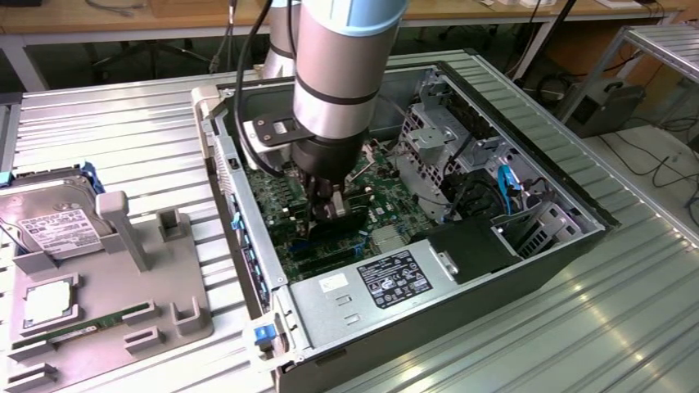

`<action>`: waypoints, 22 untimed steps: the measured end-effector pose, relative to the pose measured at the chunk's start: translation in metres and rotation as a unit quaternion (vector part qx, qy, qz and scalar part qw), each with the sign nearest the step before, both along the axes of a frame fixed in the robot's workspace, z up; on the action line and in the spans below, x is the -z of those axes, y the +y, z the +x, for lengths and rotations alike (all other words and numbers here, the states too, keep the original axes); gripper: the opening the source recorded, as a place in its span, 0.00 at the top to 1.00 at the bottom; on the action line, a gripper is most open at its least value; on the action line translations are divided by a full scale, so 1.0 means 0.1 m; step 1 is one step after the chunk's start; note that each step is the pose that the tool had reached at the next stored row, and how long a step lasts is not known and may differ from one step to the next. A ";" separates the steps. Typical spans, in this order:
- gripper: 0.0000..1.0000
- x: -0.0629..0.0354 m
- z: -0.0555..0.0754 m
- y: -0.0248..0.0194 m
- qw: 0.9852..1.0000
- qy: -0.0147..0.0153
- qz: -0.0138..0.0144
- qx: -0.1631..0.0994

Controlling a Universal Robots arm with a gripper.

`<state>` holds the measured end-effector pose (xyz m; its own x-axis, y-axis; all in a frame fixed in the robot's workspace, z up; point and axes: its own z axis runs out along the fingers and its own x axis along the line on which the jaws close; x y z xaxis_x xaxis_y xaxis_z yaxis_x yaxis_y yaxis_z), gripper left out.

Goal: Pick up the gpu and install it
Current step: 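Press down on the gpu until it lock into place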

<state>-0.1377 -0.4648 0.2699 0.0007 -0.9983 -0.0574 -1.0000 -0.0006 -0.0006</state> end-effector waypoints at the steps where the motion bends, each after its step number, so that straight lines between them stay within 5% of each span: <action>1: 0.89 0.001 0.00 0.000 1.000 0.000 0.000 0.000; 6: 0.89 -0.045 0.00 0.001 1.000 0.000 0.001 0.000; 15: 0.89 -0.398 0.00 0.000 1.000 0.000 0.001 0.000; 22: 0.89 -0.402 0.00 0.000 1.000 0.000 0.001 0.000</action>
